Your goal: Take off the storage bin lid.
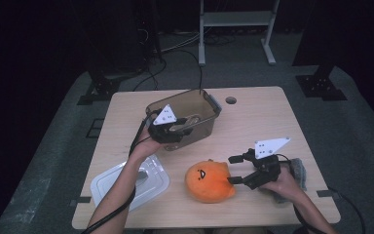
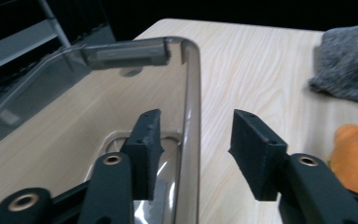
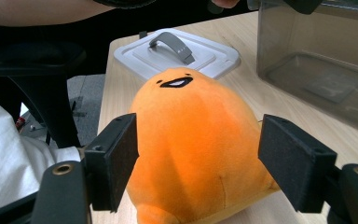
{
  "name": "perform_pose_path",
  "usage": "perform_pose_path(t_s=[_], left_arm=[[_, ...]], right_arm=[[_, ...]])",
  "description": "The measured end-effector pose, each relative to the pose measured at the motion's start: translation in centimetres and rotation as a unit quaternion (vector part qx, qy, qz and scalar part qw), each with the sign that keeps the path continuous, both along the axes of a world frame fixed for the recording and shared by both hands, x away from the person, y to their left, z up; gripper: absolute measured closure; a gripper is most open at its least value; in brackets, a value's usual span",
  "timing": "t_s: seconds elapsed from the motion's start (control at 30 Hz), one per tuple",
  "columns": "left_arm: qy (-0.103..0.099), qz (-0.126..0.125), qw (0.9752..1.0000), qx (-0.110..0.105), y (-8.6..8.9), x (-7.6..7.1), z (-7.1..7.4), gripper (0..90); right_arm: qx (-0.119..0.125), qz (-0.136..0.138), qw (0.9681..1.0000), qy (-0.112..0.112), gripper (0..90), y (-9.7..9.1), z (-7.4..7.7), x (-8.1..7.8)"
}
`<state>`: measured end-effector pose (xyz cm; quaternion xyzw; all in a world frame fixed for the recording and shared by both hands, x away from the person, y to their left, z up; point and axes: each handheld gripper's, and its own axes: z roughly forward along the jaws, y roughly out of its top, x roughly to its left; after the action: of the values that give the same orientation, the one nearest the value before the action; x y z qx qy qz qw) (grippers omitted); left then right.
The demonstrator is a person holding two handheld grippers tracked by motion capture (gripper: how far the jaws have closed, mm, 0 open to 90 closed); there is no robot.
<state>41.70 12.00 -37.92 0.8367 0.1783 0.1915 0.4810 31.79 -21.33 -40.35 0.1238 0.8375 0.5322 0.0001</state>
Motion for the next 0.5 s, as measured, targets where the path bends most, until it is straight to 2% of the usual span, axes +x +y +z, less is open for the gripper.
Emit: perform_pose_path(t_s=[0.33, 0.5], left_arm=[[-0.001, 0.006, 0.9998, 0.018, -0.21, 0.02, -0.49, 68.8], [-0.001, 0.017, 0.9994, 0.031, -0.36, 0.1, -0.54, 68.9]], right_arm=[[0.002, -0.002, 1.0, 0.004, 27.7, -0.19, -0.21, -0.04], [0.002, -0.004, 1.0, 0.003, 27.7, -0.43, -0.25, -0.13]])
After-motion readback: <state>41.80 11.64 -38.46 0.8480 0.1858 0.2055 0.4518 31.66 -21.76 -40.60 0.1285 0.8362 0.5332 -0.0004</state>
